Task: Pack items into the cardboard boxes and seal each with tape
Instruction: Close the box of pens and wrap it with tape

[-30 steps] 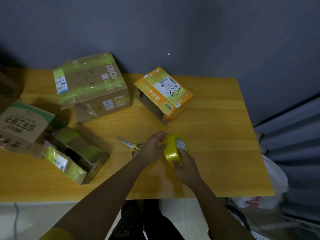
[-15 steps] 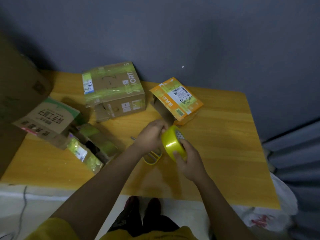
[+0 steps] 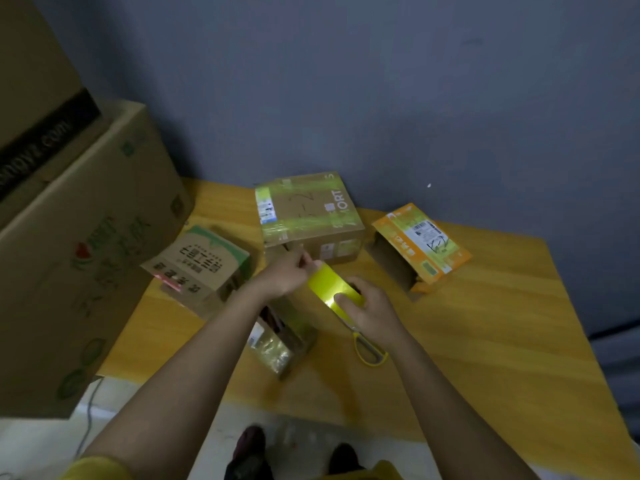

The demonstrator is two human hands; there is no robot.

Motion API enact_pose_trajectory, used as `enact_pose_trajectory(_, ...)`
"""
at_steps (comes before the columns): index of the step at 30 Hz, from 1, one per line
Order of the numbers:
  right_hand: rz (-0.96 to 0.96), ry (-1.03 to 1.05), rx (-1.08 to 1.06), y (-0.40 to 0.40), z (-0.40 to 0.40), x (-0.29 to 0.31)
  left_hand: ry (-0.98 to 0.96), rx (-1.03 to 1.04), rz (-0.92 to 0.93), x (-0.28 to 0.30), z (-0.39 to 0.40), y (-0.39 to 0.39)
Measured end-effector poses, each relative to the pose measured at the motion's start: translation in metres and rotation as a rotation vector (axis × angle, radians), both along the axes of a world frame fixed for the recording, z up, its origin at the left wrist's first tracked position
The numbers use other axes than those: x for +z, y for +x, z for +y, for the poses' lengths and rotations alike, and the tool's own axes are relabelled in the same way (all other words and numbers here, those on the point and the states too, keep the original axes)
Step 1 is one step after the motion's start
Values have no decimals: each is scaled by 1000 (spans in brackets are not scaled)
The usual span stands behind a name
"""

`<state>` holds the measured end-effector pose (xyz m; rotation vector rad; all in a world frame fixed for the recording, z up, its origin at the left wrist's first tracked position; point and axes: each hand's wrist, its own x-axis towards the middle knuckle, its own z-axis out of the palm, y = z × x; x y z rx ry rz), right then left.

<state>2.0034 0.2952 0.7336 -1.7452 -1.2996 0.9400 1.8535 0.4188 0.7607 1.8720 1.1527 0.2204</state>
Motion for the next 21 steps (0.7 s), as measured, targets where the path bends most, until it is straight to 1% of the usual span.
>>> enact_pose_trajectory(3, 77, -36, -41, -29, 17, 11, 103, 7, 11, 3, 21, -20)
enact_pose_trajectory(5, 102, -18, -58, -51, 27, 16, 144, 25, 1, 4, 36, -35)
enact_pose_trajectory(10, 100, 43, -74, -95, 38, 24, 262, 48, -54, 2, 64, -66)
enact_pose_trajectory(15, 43, 108, -167, -113, 33, 31, 257, -2, -91, 6, 67, -76)
enact_pose_trajectory(18, 19, 11, -186, -114, 39, 32, 205, 4, -84, 3, 64, -86)
enact_pose_trajectory(21, -84, -42, -145, -122, 46, 24, 131, 97, -91, -12, 66, -100)
